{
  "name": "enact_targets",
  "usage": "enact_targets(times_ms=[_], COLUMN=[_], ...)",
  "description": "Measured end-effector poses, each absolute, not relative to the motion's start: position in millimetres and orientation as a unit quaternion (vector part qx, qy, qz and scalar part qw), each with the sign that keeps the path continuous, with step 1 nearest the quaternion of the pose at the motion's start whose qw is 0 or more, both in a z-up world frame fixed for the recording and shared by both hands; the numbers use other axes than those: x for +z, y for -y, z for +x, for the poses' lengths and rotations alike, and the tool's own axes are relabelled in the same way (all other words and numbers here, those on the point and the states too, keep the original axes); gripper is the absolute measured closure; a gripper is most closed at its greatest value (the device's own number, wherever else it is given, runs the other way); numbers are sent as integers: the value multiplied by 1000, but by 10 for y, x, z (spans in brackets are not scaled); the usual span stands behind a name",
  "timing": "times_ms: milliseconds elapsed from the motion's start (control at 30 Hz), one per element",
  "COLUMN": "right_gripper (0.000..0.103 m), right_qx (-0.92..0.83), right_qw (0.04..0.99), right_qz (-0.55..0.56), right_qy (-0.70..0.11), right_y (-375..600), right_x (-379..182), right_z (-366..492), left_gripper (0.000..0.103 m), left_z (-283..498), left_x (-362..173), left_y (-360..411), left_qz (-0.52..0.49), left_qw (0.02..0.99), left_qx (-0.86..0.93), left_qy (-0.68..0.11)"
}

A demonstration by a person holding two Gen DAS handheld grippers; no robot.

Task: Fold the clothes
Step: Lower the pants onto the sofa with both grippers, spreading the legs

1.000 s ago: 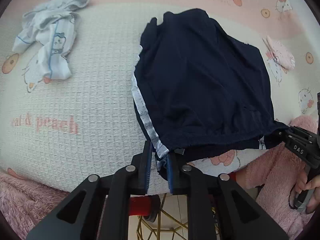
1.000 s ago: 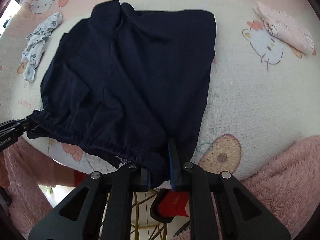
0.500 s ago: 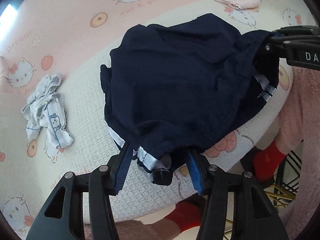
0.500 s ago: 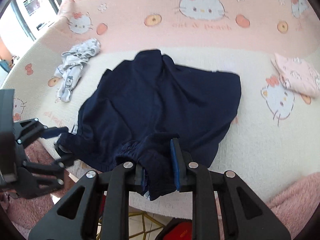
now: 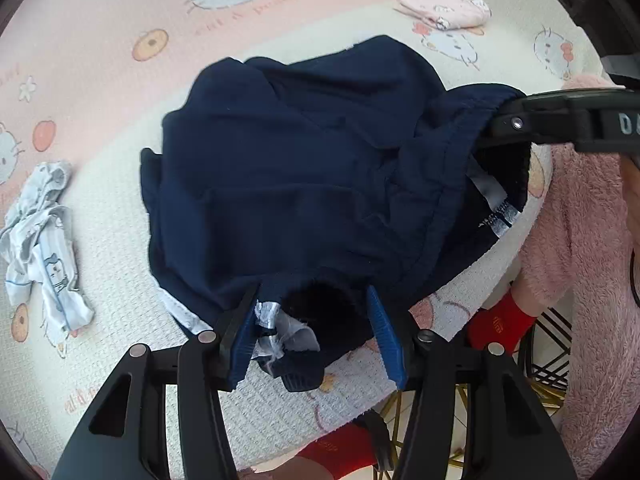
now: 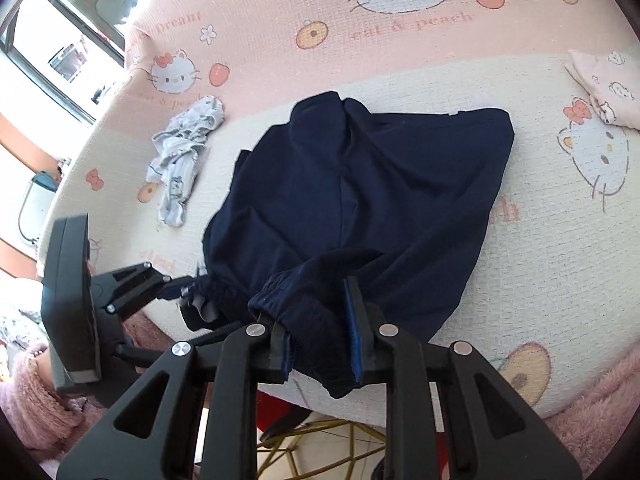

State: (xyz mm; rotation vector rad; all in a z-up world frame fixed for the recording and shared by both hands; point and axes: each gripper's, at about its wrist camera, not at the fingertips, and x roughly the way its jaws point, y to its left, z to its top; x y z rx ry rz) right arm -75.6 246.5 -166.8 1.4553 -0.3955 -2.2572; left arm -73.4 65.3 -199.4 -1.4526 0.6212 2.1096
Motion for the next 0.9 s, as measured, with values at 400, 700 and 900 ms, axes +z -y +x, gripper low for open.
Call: enact_targets(times_ms=[400,700,900], right_gripper=[70,52,54], right_qx=[-810,-763,-728], right_qw=[176,152,311], right_qz=[553,628,579], right_qy=[82,20,197], right_y=[-2394,-2308,-2549], right_x=[-1801,-2138,-1764], right_z=[-751,-714,-621], left_gripper=[91,80,77], left_z=[-881,-548,-457], left_x=[-1432,-1929,-1500], left_y=[198,566,967], left_qz=[-511,-626,-557], left_qw=[115,74,109], left_qx=[848,777,808], left_qy=[-80,1,157])
